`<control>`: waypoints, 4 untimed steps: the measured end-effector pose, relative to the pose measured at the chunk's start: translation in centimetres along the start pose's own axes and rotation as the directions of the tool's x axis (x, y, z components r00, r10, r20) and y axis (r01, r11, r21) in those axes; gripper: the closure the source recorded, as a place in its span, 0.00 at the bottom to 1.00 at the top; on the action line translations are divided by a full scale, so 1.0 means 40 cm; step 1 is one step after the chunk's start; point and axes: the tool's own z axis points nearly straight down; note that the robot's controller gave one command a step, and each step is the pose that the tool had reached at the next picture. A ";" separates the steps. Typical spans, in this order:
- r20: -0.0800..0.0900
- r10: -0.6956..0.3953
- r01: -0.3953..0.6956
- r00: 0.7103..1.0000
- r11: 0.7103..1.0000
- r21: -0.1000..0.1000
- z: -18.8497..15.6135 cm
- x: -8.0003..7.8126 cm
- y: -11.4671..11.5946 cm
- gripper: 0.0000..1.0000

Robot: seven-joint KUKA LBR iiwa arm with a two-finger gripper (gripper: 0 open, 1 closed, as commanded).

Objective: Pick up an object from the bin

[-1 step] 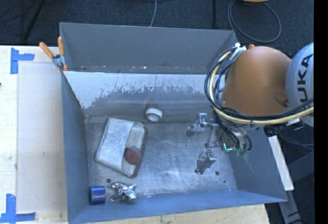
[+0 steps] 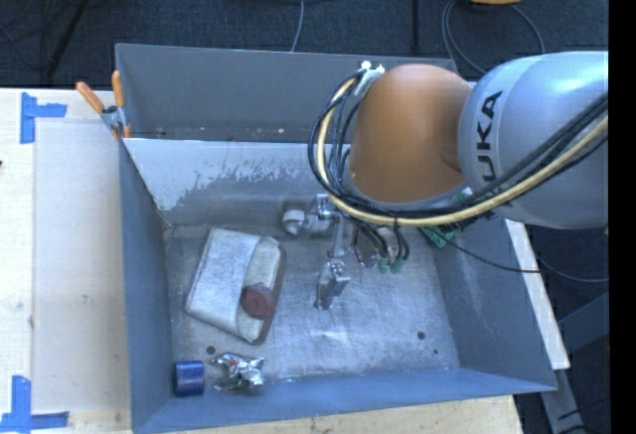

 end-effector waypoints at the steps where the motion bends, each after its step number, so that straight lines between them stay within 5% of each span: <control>1: -0.008 -0.129 0.129 0.992 0.992 0.002 0.253 -0.101 0.024 0.00; 2: 0.005 -0.341 0.341 0.940 0.940 0.004 0.328 -0.046 0.136 0.00; 3: 0.000 -0.240 0.240 0.971 0.971 0.009 0.331 0.063 0.247 0.00; 4: -0.006 -0.242 0.242 0.970 0.970 0.009 0.329 0.067 0.249 1.00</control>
Offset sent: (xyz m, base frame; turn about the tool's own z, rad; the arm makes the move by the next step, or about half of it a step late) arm 0.0408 0.0114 -0.0964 -0.1285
